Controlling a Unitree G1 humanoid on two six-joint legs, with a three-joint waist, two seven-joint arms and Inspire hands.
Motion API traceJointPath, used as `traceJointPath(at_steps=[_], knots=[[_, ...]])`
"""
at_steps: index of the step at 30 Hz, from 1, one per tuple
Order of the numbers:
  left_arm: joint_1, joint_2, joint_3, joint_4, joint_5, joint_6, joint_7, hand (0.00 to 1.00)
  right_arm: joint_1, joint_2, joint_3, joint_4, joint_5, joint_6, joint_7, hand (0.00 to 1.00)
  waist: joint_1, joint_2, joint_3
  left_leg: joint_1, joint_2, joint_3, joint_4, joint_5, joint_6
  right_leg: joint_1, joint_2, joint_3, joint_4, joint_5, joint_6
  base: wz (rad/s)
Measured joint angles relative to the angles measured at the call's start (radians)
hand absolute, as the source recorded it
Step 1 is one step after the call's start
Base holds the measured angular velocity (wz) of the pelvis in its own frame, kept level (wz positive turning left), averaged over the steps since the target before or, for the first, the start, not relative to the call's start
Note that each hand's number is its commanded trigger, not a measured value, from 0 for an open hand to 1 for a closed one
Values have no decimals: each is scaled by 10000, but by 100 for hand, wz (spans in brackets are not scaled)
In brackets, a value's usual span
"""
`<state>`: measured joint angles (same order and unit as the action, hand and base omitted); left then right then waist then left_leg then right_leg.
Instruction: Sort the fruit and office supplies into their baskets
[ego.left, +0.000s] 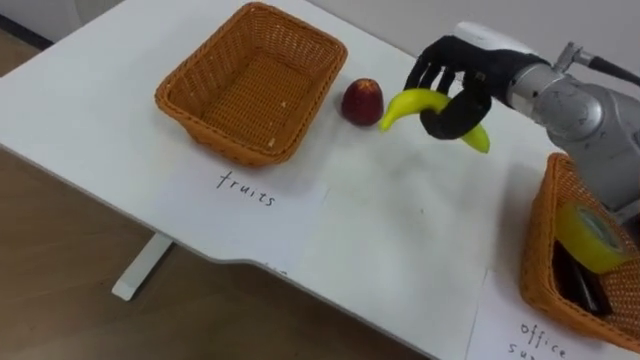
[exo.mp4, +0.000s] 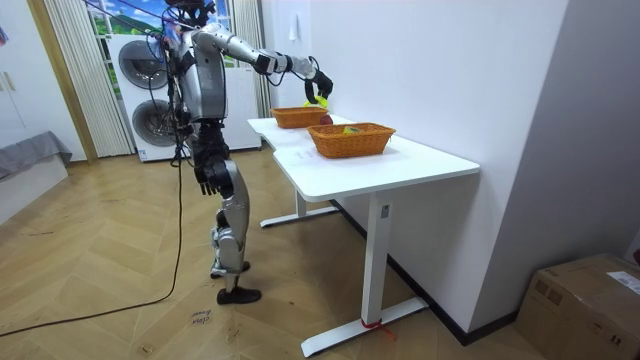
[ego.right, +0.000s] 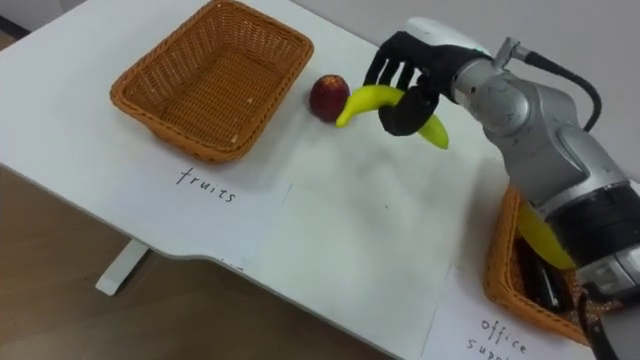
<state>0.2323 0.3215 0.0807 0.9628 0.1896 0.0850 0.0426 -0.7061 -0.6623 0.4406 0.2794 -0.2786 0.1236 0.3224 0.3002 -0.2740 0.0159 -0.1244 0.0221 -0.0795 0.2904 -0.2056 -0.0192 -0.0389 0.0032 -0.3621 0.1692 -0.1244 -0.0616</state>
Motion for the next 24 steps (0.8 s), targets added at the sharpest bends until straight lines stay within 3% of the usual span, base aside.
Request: traceJointPath(at_steps=[6,8,17,22,24], knots=[[288,-237,177,-103,1,70,178,0,1,-44,-392,-1020,154,17,183,100,-30,125,-35,334,7,14,-106,0,-1,272,-44,19,-4,-1,0,-1],[365,-254,215,-167,0,170,258,0,0,-80,-408,-1295,360,32,195,100,-64,81,-79,375,12,13,-190,31,-16,277,-54,20,-12,-2,0,0],[522,-630,353,-602,17,384,549,0,-21,-89,-478,-1907,366,163,515,100,-176,52,-104,485,-67,-11,-227,57,23,418,-140,-42,-6,-107,49,1],[590,-660,314,-897,26,391,549,0,-54,71,-476,-2157,281,400,532,100,-68,15,-120,812,-173,-43,-502,131,112,604,-213,-54,6,-202,149,2],[616,-650,315,-1010,208,389,549,0,-54,175,-466,-2158,296,490,531,100,144,-7,-99,1161,-206,-49,-764,158,142,818,-215,21,2,-265,215,0]])
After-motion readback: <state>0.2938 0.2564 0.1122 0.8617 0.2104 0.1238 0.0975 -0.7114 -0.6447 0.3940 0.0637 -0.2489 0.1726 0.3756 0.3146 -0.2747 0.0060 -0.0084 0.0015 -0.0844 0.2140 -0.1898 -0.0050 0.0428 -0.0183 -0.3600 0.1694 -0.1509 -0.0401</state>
